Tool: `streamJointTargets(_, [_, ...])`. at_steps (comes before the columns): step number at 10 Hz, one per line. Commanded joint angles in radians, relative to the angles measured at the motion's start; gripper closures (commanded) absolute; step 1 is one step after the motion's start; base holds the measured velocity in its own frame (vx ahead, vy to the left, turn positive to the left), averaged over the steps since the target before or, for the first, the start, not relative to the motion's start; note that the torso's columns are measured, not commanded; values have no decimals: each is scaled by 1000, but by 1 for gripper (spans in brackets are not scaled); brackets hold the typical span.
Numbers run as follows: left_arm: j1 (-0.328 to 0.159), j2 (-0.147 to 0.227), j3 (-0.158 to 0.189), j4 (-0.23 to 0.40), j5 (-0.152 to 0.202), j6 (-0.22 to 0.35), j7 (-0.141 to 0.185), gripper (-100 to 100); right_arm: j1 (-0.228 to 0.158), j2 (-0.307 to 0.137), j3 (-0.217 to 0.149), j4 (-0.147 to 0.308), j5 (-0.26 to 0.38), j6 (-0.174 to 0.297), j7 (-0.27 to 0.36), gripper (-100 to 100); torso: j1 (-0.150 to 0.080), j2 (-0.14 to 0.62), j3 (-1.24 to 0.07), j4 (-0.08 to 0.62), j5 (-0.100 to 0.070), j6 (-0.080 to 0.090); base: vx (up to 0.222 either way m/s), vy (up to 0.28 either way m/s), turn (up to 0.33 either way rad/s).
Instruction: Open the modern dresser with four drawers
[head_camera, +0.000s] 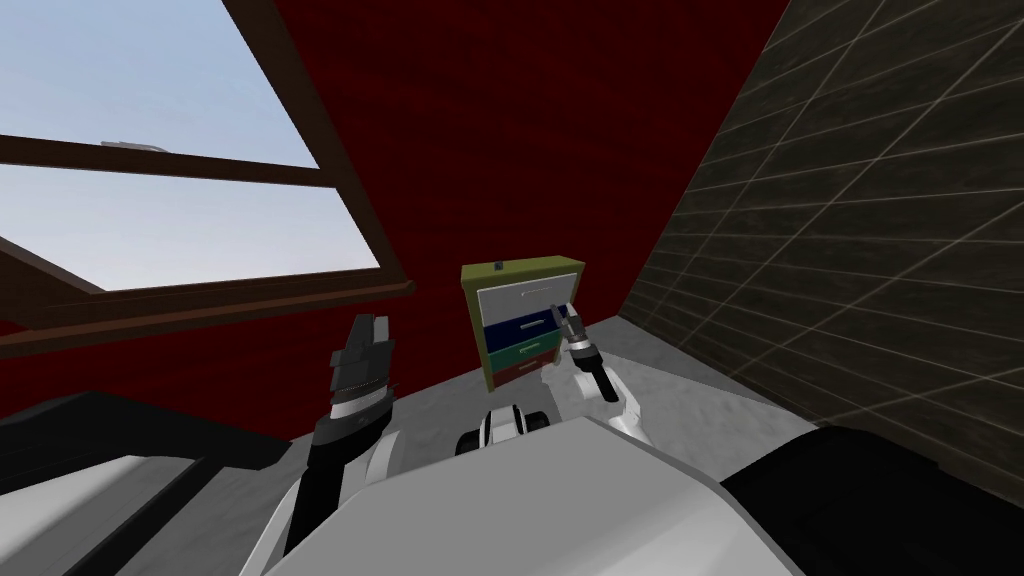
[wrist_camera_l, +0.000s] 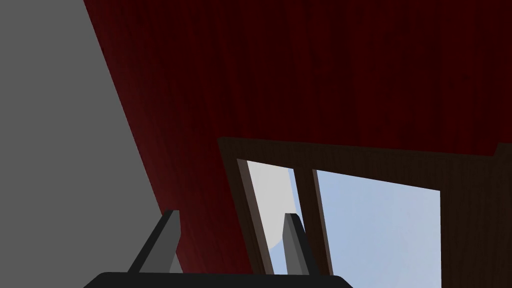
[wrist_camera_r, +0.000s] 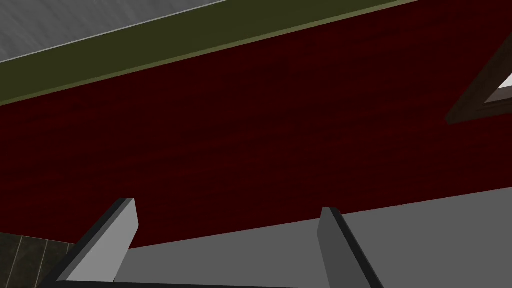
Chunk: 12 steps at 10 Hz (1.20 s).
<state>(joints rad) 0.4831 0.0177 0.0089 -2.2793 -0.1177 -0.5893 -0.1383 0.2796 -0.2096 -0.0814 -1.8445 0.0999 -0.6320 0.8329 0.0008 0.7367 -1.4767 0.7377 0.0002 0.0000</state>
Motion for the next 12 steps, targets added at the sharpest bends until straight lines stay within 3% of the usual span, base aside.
streamJointTargets(1, [0, 0, 0, 0, 0, 0, 0, 0, -9, -5, -9, 31, 9, -14, 70, -100, -1, 1, 0, 0, 0, 0, 23, 22, 6])
streamJointTargets(2, [0, 0, 0, 0, 0, 0, 0, 0, -24, -9, -22, 78, 29, -34, 104, -100, -2, 3, 1, 1, 0, 0, 34, 43, -22])
streamJointTargets(4, [0, 0, 0, 0, 0, 0, 0, 0, -24, -9, -22, 79, 29, -34, 145, -100, 0, 2, 1, 0, 0, 0, 30, 30, -11])
streamJointTargets(5, [0, 0, 0, 0, 0, 0, 0, 0, -38, -12, -35, 126, 51, -54, 181, -100, -2, 2, 1, 1, 0, 0, 46, 21, -21])
streamJointTargets(7, [0, 0, 0, 0, 0, 0, 0, 0, -38, -12, -35, 127, 51, -54, 221, -100, -1, 1, 0, 0, 0, 0, 30, 24, -5])
streamJointTargets(8, [0, 0, 0, 0, 0, 0, 0, 0, -52, -15, -48, 175, 73, -74, 258, -100, -1, 2, 1, 1, 0, 0, 37, 32, -14])
streamJointTargets(10, [0, 0, 0, 0, 0, 0, 0, 0, -52, -15, -48, 175, 73, -74, 296, -100, 0, 1, 1, 0, 0, 0, 28, 32, -6])
streamJointTargets(11, [0, 0, 0, 0, 0, 0, 0, 0, -64, -17, -62, 223, 95, -95, 335, -100, -1, 2, 1, 1, 0, 0, 35, 29, -13])
streamJointTargets(12, [0, 0, 0, 0, 0, 0, 0, 0, -64, -17, -62, 224, 95, -95, 361, -100, -1, 1, 1, 0, 0, 0, 43, 28, -9])
